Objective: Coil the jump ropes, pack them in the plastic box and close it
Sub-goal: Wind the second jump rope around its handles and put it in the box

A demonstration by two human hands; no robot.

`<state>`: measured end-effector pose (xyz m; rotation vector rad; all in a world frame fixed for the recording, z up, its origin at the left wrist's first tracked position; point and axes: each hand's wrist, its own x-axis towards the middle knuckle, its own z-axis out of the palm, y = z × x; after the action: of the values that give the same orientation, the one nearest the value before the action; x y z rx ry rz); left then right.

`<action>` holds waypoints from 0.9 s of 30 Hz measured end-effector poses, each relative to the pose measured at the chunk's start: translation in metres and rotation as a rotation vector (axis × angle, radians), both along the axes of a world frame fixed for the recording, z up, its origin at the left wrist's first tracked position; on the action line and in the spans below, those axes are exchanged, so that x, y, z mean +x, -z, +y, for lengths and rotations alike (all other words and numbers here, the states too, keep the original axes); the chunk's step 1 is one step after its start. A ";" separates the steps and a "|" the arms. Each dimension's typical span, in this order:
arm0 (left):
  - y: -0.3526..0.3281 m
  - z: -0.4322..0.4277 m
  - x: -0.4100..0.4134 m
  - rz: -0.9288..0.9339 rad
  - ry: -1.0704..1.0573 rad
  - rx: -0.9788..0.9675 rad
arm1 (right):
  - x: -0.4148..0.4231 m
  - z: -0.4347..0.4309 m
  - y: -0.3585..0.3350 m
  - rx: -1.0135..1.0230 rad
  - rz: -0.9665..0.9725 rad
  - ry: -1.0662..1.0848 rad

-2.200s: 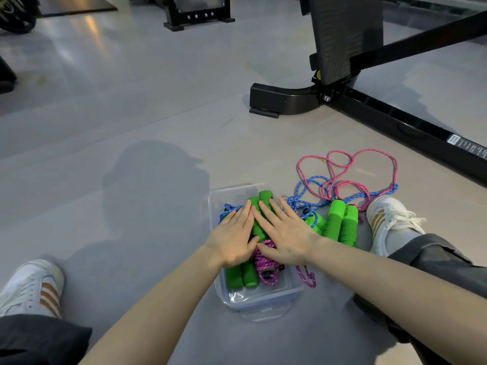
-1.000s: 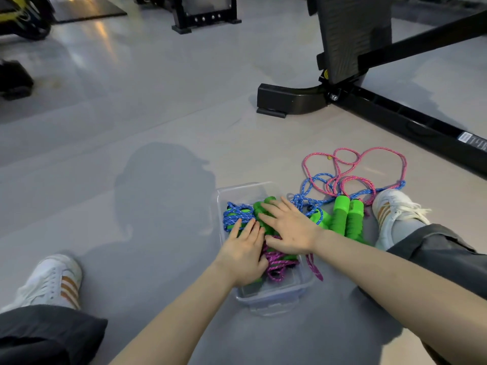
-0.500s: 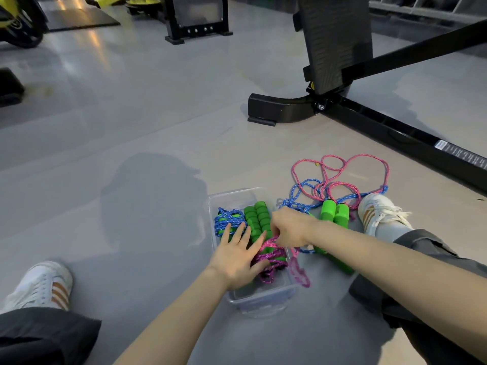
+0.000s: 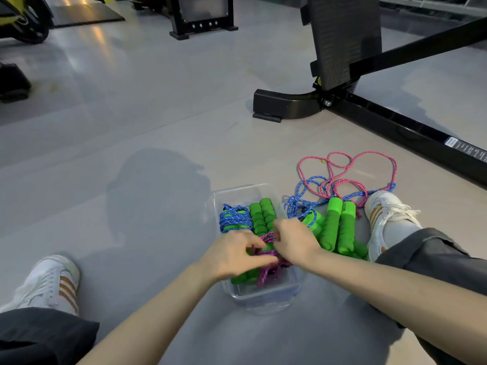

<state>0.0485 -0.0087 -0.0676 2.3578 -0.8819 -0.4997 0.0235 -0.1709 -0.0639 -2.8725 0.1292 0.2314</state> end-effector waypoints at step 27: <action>0.039 -0.008 -0.022 -0.432 0.204 0.103 | -0.029 -0.025 0.022 -0.307 -0.235 -0.647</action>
<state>0.0265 -0.0172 -0.1062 2.5293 -1.3276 -0.1103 -0.0058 -0.1955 -0.0855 -3.1159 -0.8860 -0.0172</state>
